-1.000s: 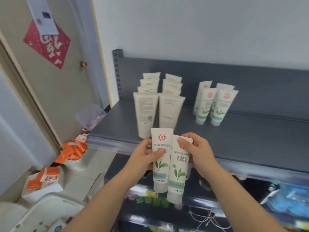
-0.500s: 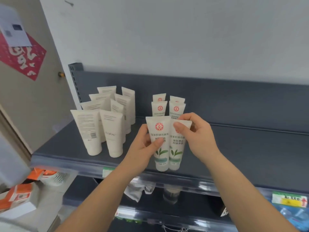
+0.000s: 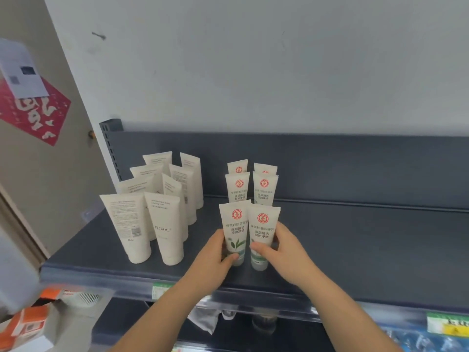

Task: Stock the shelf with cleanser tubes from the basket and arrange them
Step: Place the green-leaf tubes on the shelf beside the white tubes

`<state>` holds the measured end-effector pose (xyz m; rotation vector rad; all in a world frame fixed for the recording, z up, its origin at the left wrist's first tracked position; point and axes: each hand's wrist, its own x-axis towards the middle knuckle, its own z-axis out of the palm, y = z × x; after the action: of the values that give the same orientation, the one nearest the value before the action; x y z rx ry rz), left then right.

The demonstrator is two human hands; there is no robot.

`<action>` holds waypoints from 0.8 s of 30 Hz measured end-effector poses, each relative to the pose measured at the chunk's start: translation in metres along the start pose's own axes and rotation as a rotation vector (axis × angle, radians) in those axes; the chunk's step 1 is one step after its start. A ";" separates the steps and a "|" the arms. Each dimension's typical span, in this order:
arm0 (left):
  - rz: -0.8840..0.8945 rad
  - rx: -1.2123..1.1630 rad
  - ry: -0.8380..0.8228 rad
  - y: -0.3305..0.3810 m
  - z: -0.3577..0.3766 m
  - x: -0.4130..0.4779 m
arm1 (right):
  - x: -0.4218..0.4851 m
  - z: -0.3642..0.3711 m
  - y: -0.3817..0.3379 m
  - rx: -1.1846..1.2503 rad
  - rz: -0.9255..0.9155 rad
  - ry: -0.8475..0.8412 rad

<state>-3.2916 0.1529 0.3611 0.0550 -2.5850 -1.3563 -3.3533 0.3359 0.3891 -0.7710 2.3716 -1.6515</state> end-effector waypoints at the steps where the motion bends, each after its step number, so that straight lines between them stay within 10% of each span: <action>1: 0.001 0.020 -0.002 -0.001 -0.001 0.006 | 0.004 0.000 0.000 -0.020 -0.008 0.010; 15: -0.153 0.110 0.025 -0.002 -0.006 0.051 | 0.042 -0.012 0.007 -0.052 0.110 0.074; 24: -0.225 0.356 -0.003 0.013 -0.005 0.014 | 0.015 -0.013 0.003 -0.551 0.301 -0.156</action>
<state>-3.3032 0.1548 0.3772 0.4119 -2.8595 -0.9375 -3.3719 0.3401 0.3940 -0.5462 2.6837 -0.7996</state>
